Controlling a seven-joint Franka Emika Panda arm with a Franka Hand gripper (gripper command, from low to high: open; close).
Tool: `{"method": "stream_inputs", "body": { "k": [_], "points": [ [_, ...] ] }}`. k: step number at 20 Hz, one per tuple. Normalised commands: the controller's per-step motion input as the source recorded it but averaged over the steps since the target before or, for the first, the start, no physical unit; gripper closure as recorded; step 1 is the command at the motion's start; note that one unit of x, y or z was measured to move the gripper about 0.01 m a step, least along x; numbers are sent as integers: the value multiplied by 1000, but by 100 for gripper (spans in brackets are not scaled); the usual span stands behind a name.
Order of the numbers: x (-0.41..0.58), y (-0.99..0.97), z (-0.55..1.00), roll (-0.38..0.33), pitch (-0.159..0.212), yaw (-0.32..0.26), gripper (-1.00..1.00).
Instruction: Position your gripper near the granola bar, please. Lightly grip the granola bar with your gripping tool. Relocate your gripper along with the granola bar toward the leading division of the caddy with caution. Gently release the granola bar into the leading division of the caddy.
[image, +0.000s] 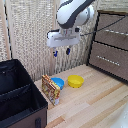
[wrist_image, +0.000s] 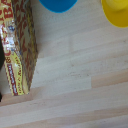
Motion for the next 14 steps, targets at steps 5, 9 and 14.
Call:
{"method": "stream_inputs", "body": {
  "k": [5, 9, 14],
  "points": [
    [26, 550, -87, -106, 27, 13, -100],
    [18, 537, -52, -100, 10, 72, -100],
    [-37, 499, -83, -106, 1, 48, -100]
  ]
}}
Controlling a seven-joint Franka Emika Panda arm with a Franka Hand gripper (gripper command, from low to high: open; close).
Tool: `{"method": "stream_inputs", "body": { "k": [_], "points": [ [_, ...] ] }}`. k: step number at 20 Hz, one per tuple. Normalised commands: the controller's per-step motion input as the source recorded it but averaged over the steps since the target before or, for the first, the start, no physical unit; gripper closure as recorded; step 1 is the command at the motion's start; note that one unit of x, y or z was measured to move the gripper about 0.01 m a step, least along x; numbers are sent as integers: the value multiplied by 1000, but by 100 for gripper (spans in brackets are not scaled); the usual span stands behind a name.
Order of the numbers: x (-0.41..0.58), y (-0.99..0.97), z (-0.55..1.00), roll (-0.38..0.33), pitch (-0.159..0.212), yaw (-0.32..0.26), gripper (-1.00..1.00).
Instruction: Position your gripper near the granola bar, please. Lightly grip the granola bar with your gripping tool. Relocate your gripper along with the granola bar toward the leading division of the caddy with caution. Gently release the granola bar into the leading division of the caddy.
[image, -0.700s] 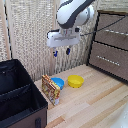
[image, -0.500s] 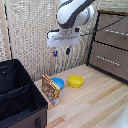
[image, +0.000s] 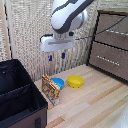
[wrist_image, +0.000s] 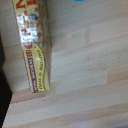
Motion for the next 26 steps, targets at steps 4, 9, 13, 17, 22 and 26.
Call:
{"method": "stream_inputs", "body": {
  "k": [4, 9, 13, 17, 22, 26],
  "points": [
    [-37, 440, -321, -110, 1, 43, -100],
    [-17, 337, -317, -82, 0, 45, -100],
    [0, 153, -256, -64, 0, 62, -100],
    [16, -171, -160, -18, -17, 66, -100],
    [-2, -13, -182, 0, -9, 72, -100],
    [-38, 229, -420, -3, -41, 47, -100]
  ]
}}
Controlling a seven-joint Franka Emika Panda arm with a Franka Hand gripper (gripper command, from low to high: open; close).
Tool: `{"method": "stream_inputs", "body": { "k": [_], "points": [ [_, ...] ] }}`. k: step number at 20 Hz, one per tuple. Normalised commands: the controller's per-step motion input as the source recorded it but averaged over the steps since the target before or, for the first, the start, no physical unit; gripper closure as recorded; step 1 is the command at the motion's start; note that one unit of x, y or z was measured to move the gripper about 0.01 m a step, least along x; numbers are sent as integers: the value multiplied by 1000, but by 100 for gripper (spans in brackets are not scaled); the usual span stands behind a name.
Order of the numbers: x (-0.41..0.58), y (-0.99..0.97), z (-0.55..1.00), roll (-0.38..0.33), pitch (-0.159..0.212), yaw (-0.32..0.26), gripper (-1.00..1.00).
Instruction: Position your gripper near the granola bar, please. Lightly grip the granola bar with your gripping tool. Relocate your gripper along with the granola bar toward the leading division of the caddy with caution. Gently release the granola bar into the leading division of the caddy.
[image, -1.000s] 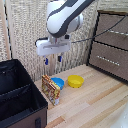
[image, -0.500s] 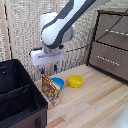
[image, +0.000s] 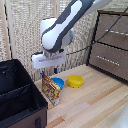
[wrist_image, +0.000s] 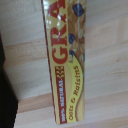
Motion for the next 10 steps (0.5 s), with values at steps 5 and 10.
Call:
{"method": "stream_inputs", "body": {
  "k": [5, 10],
  "points": [
    [-5, 101, -410, -15, -49, 38, -100],
    [0, -80, -262, -26, -67, 40, -100]
  ]
}}
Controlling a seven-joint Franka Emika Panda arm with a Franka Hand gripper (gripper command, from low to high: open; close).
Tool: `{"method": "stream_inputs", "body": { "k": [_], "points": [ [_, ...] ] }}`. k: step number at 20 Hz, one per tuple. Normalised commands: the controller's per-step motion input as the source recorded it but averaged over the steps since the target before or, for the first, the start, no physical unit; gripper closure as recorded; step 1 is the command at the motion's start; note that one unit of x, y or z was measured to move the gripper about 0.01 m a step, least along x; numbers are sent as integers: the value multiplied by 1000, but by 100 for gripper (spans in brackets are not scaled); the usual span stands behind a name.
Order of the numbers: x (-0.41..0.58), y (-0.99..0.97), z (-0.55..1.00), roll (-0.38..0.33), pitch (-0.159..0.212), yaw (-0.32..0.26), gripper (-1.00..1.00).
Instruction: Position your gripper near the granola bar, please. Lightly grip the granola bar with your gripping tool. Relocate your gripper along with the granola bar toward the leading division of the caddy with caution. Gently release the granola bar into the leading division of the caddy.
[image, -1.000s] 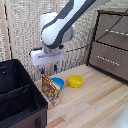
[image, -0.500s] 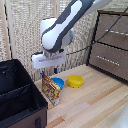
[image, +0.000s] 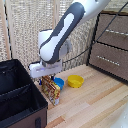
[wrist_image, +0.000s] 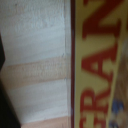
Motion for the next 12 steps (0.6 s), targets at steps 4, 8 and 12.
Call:
{"method": "stream_inputs", "body": {
  "k": [4, 8, 12],
  "points": [
    [0, -207, -93, -1, -66, 33, -100],
    [60, -85, -138, -3, -13, 91, 100],
    [24, 0, -37, 0, 1, 2, 100]
  ]
}}
